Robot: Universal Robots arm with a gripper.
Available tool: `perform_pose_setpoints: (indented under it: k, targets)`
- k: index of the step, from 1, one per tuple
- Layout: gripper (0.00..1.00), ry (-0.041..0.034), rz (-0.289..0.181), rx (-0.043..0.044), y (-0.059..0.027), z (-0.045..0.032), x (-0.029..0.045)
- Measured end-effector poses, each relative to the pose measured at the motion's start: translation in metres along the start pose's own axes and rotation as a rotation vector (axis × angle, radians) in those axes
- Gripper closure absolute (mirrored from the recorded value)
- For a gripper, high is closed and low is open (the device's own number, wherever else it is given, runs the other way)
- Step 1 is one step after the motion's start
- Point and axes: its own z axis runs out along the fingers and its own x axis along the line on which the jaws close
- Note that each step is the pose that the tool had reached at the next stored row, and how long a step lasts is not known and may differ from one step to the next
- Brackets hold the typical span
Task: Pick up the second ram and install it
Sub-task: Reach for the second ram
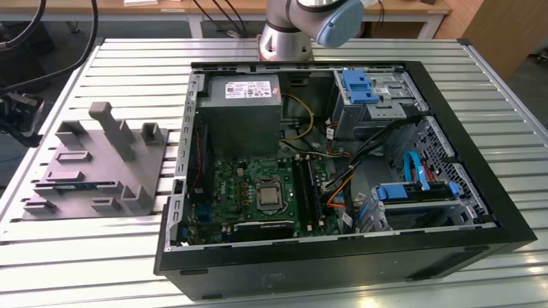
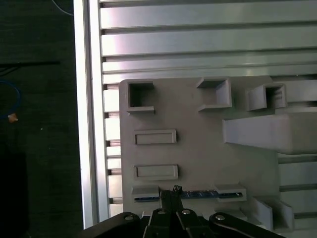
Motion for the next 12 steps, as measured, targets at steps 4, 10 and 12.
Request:
perform_pose_setpoints:
  k: [4,10,12]
  targets:
    - [0.90,0.0000,-0.003,0.0005,0.0005,0.0076,-0.0105]
    - [0.90,0.0182,-0.011,0.0090,0.0011,0.0143,-0.0244]
    - [0.90,0.0353,-0.016,0.0140,0.0012,0.0154,-0.0267]
